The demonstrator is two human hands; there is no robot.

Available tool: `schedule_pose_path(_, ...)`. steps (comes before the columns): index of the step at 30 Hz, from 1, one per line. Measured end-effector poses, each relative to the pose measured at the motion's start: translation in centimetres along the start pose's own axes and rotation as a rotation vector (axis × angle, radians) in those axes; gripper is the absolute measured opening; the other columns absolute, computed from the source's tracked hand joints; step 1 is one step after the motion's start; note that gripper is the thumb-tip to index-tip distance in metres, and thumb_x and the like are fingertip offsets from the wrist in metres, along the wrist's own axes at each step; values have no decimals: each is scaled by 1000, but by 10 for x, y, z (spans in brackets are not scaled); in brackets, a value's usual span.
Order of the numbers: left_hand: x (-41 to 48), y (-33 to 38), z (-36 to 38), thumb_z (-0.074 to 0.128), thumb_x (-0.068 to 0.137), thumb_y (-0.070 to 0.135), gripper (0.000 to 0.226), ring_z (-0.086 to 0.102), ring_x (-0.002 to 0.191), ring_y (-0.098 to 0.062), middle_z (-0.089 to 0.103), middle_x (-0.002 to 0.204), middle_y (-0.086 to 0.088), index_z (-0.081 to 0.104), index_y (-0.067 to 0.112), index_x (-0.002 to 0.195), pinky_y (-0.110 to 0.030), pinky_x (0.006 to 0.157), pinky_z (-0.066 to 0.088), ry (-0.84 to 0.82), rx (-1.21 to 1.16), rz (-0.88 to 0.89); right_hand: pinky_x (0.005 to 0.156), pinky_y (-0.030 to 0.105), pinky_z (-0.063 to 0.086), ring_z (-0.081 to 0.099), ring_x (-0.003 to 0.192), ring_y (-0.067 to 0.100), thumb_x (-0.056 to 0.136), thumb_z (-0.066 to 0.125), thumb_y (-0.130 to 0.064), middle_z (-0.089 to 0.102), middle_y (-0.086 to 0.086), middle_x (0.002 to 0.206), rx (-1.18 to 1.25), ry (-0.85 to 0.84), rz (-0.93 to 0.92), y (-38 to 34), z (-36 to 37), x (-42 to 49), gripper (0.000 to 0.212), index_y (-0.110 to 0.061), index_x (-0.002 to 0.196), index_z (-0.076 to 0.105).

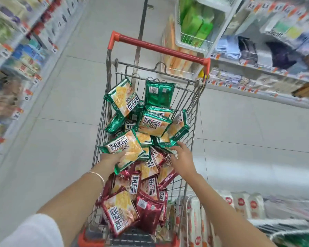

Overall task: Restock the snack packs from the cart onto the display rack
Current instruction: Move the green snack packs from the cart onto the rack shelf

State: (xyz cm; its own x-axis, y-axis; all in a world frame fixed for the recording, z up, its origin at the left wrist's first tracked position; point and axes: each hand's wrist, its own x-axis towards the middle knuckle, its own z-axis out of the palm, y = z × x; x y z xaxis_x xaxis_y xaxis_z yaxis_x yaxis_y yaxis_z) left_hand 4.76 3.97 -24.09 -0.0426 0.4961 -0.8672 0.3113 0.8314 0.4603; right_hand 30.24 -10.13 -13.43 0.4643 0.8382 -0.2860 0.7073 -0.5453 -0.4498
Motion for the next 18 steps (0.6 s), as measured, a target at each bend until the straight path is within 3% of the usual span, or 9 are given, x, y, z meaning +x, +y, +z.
schedule_pose_path(1,-23,9,-1,97,5,56,148,65,111,-30,68,120,-9,49,-2,133,-46,102,51,-41,-54,8,120,42,26,37,142,29,92,58,-7,44,13,151,14,29,0,-2,-1,9,35,-12,126,67)
schedule_pose_path(4,-84,39,-3,95,56,39,112,50,128,-30,53,136,-7,38,5,146,-41,109,37,-81,2,105,114,48,36,49,130,28,87,63,-5,57,11,138,49,180,-77,-19,-6,48,35,-8,121,68)
schedule_pose_path(5,-90,42,-6,92,61,37,110,47,131,-30,49,140,-5,32,9,150,-44,111,33,-98,33,135,113,48,37,50,128,28,85,66,-6,58,10,135,30,200,-94,-26,-6,65,39,-8,125,66)
schedule_pose_path(7,-90,42,-17,93,57,43,113,49,129,-29,51,139,-3,33,19,149,-48,113,34,-160,-7,176,117,49,33,46,133,26,83,73,-15,55,7,139,-36,181,-77,-38,-2,98,58,-13,138,54)
schedule_pose_path(9,-90,43,-31,93,51,52,101,56,119,-25,61,129,-3,46,23,135,-48,108,40,-208,-109,206,123,53,18,34,143,29,83,77,-21,45,7,149,-126,103,-39,-46,4,122,77,-17,149,37)
schedule_pose_path(11,-97,45,-42,87,61,56,87,59,116,-24,66,125,-4,50,24,132,-47,105,44,-262,-171,225,123,54,8,29,146,32,84,76,-27,39,9,154,-276,29,-44,-48,12,135,82,-16,151,31)
schedule_pose_path(12,-98,45,-45,84,63,59,85,60,117,-26,67,125,-5,51,25,133,-49,105,45,-281,-193,233,123,55,11,33,144,33,84,76,-29,43,9,152,-296,-8,-47,-48,12,138,78,-15,149,36)
schedule_pose_path(15,-102,47,-52,71,67,77,91,60,120,-29,66,126,-1,45,26,137,-54,104,46,-248,-204,247,113,50,38,54,124,29,81,81,-31,58,5,135,38,-57,-19,-48,-3,134,63,-12,135,54)
schedule_pose_path(18,-116,53,-55,50,91,65,58,62,113,-25,63,122,0,40,26,133,-39,89,54,-187,-199,278,92,37,52,64,97,22,76,83,-24,67,3,121,689,-119,145,-53,-36,112,55,-10,125,63)
